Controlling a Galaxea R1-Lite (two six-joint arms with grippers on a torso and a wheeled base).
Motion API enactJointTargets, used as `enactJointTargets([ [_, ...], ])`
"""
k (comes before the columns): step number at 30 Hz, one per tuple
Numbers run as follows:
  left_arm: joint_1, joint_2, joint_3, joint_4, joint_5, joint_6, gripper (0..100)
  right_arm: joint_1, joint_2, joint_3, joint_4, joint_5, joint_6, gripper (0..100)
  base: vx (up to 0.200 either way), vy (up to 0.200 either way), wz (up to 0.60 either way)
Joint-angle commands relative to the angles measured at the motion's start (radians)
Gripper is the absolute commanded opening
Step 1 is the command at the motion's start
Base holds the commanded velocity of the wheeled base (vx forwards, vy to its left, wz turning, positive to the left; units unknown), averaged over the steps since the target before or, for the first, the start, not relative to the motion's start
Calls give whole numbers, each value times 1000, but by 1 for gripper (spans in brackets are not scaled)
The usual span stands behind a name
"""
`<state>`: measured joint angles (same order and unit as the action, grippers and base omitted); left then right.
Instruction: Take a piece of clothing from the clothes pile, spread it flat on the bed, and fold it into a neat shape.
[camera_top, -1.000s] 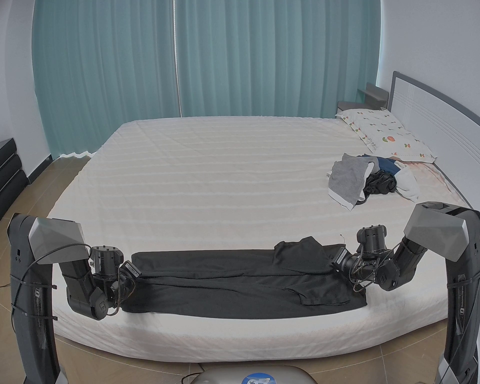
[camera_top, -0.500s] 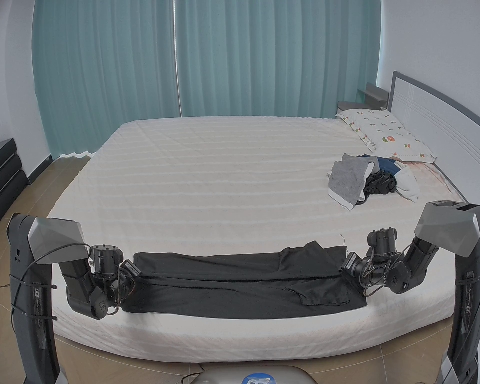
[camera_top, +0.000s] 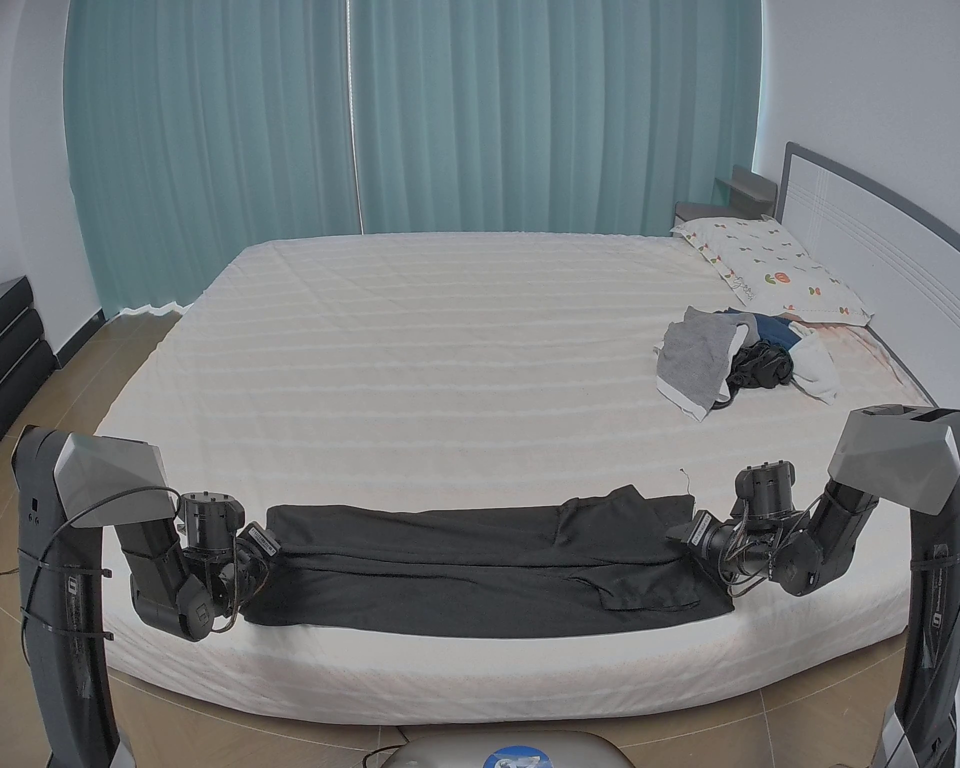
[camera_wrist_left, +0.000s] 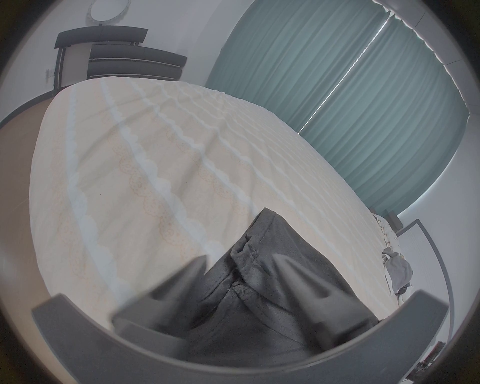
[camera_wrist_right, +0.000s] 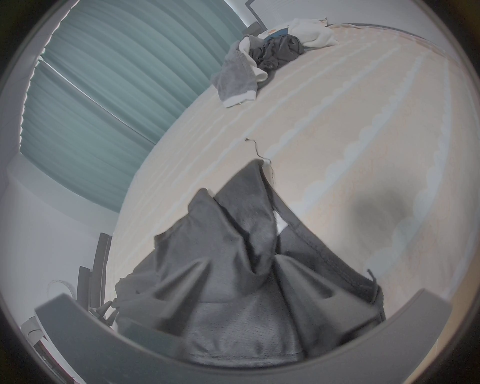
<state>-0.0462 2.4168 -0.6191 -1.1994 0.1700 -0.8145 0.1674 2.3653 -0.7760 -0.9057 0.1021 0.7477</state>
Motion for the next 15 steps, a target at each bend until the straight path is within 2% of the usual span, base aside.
enactJointTargets([
  [1, 9, -28, 24, -9, -4, -6, 100, -25, -84, -3, 8, 16, -2, 100, 0, 0, 0],
  [4, 35, -38, 38, -59, -15, -12, 100, -37, -121, -11, 15, 44, -4, 100, 0, 0, 0],
  [8, 78, -39, 58, -92, -76, -15, 100, -32, -109, -31, 13, 71, -14, 100, 0, 0, 0],
  [15, 98, -30, 55, -92, -126, -63, 100, -23, 28, -158, 22, 99, -74, 100, 0, 0, 0],
])
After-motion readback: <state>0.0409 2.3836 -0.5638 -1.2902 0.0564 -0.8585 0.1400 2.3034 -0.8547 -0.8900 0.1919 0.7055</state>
